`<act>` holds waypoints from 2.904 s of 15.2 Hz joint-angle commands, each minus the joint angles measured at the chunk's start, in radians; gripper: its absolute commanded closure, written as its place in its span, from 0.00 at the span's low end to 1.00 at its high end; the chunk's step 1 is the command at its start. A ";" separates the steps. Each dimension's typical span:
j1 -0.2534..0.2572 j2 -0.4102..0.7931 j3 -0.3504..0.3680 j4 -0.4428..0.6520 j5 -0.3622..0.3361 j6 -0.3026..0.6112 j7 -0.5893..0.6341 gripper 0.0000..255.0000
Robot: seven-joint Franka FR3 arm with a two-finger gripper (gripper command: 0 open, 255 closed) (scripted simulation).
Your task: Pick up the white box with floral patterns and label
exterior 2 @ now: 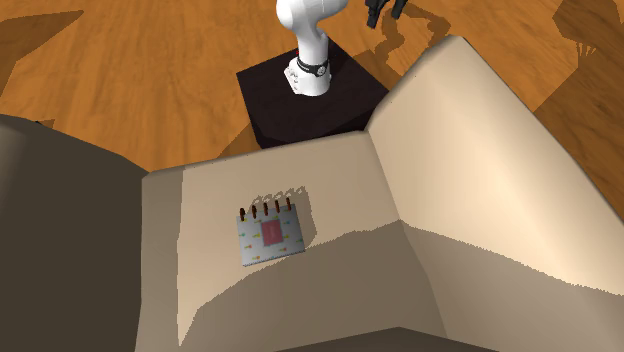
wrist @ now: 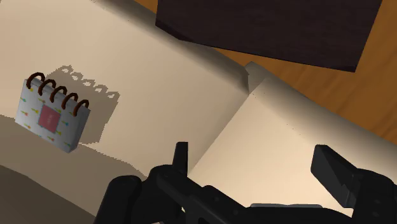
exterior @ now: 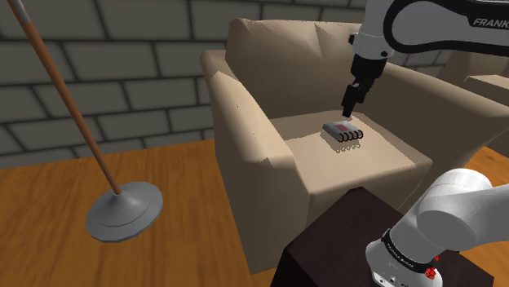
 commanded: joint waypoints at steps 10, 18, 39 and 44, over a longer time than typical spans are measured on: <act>-0.056 -0.040 -0.159 -0.221 -0.161 0.236 -0.184 0.00; -0.129 0.049 -0.328 -0.320 -0.320 0.494 -0.336 0.00; -0.145 0.829 -0.755 -0.093 -0.098 1.250 -0.987 0.00; -0.342 1.037 -0.578 0.059 0.217 1.325 -1.300 0.00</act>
